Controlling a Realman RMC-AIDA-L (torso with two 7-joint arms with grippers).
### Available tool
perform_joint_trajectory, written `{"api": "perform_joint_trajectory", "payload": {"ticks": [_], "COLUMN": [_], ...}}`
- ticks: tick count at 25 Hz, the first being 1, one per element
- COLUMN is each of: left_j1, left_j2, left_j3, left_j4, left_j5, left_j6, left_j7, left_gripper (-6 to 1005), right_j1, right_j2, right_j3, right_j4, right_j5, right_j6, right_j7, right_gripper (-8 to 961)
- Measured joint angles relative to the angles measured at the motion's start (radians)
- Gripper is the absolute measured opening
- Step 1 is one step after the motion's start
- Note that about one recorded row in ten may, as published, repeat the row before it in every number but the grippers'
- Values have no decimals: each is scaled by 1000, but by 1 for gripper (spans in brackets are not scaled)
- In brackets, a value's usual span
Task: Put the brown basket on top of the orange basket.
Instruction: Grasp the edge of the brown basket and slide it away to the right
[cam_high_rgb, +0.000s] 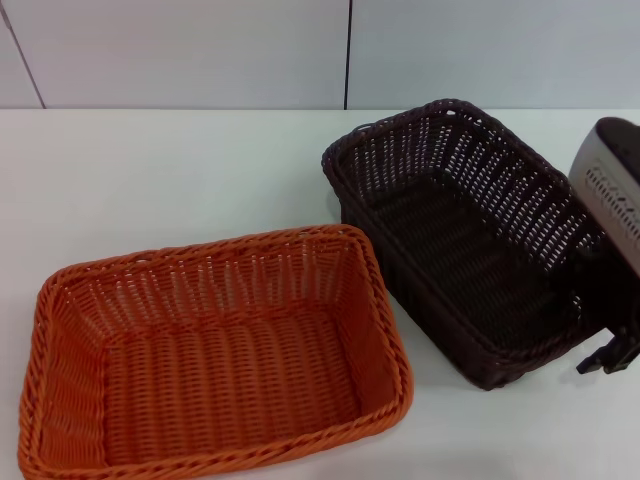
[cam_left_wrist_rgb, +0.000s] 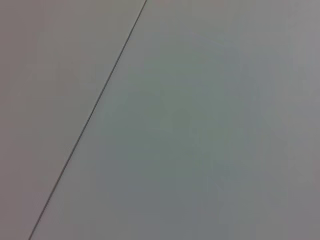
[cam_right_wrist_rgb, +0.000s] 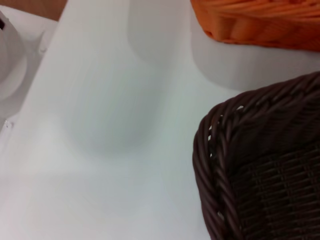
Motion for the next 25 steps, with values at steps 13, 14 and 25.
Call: {"api": "perform_joint_trajectory", "payload": {"ticks": [13,14,25], "left_j1": [25,25,31], "left_j2": [-1,-1,1], "left_j3": [-6,-6,-6], "left_j4": [8,8,5], "left_j5": [0,0,0], "left_j6": [-22,-22,-28], "left_j7": [1,1,1], "left_gripper": [715,715,715], "right_j1": [-19,-20,-73], "right_j2": [48,54,110], "right_j3": [18,19,15], "right_j4": [-71,-77,-303], "right_j5": [-51,-65,-137], "right_j6": [-36,-36,17], "right_j7": [12,13,106], "right_gripper": [389,368,145]}}
